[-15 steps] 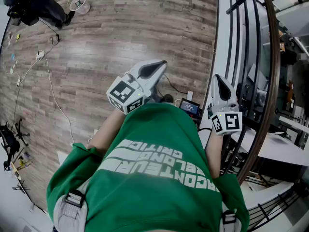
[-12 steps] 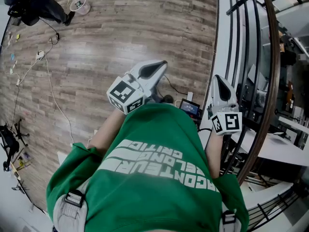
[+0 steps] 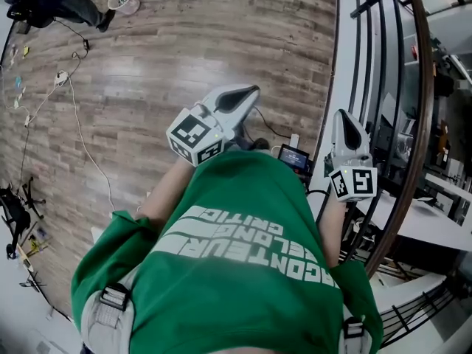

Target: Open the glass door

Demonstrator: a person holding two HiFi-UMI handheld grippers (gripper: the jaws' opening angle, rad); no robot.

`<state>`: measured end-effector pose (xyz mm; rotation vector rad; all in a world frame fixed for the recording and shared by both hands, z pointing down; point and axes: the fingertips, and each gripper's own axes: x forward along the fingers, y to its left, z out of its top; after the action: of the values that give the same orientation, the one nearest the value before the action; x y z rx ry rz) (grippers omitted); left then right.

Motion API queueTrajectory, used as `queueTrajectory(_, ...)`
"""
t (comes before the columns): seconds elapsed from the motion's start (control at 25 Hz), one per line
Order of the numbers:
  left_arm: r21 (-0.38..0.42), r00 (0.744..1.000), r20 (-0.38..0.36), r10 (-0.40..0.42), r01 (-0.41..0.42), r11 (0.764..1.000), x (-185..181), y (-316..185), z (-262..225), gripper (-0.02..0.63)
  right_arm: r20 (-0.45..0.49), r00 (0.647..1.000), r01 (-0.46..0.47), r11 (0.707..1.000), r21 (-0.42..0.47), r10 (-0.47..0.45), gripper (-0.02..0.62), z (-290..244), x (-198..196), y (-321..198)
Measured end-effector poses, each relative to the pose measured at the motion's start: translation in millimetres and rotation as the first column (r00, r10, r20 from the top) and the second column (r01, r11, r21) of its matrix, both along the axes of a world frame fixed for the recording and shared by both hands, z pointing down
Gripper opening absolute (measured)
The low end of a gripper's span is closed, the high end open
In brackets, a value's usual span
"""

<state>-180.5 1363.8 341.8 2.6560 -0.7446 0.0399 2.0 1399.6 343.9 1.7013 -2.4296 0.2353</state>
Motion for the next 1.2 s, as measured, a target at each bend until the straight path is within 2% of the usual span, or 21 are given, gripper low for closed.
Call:
queueTrajectory(0.36,-0.016,1.0,0.002,-0.016,0.016,1.0,-26.3,-4.3,4.7,0.014,-0.028,0.999,-0.019,1.0,-0.011,0.019,-0.008,1.1,-10.4,-0.8)
queueTrajectory(0.76,-0.058,1.0,0.0,-0.011,0.011,0.998,-21.7,-23.0,22.7,0.014,-0.046,0.998,-0.043,0.996,-0.074,0.04,-0.008,19.2,-1.2,-8.1)
queueTrajectory(1.04,-0.047,0.998,0.021,-0.055,0.056,0.997,-1.8,-56.8,37.6,0.014,-0.03,0.999,0.012,0.998,-0.069,-0.015,-0.008,43.9,18.6,-53.9)
queueTrajectory(1.2,-0.063,0.996,0.038,-0.075,0.077,0.995,8.5,-95.0,41.6,0.014,-0.019,1.0,0.019,0.998,-0.057,-0.02,-0.008,41.2,31.2,-98.5)
